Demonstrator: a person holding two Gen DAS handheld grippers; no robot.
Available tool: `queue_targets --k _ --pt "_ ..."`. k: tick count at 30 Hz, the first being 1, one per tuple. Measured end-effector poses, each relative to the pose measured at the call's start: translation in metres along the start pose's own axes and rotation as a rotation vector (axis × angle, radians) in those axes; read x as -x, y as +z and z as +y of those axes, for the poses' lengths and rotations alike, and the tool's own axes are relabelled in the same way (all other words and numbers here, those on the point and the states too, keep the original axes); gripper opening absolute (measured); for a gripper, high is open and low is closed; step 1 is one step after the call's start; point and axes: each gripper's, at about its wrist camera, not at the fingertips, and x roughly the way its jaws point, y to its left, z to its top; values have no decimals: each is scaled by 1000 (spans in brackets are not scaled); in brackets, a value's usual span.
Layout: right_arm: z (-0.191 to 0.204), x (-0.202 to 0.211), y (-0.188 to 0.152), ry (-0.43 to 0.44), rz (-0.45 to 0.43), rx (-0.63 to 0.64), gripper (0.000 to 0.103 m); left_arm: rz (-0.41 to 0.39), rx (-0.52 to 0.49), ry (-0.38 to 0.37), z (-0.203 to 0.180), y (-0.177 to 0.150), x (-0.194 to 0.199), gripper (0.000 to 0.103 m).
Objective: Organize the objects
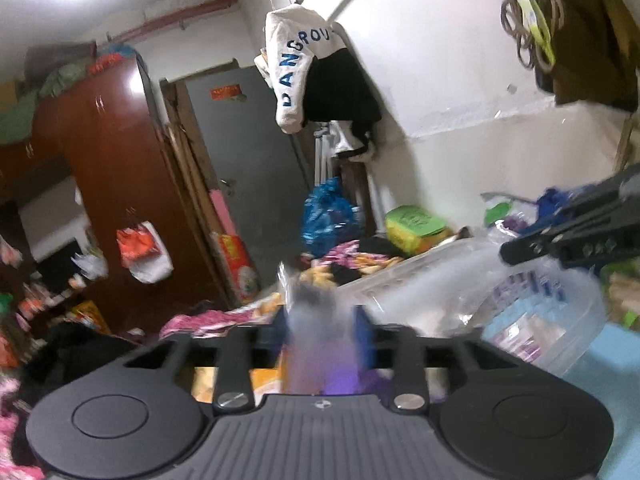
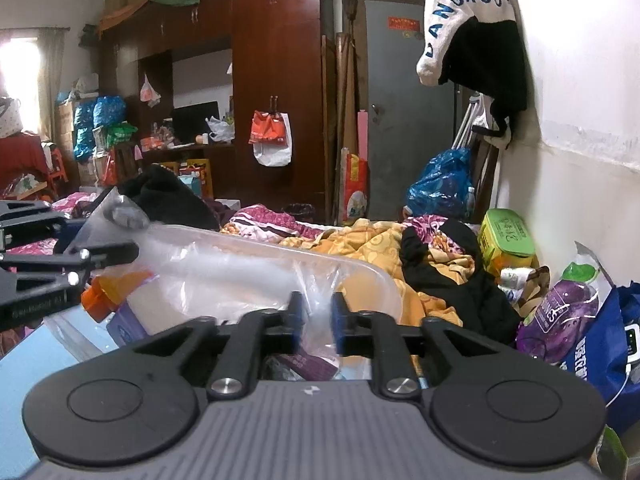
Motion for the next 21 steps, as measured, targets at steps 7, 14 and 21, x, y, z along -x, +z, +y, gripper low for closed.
queue_targets --k 7,14,21 --pt "-7 25 2 -6 -99 -37 103 -141 57 92 15 -4 34 100" --pt "-4 65 -6 -70 -166 -112 103 -44 189 43 36 -11 69 103" --pt "18 132 -26 -14 -186 -175 103 -23 233 74 59 -30 149 103"
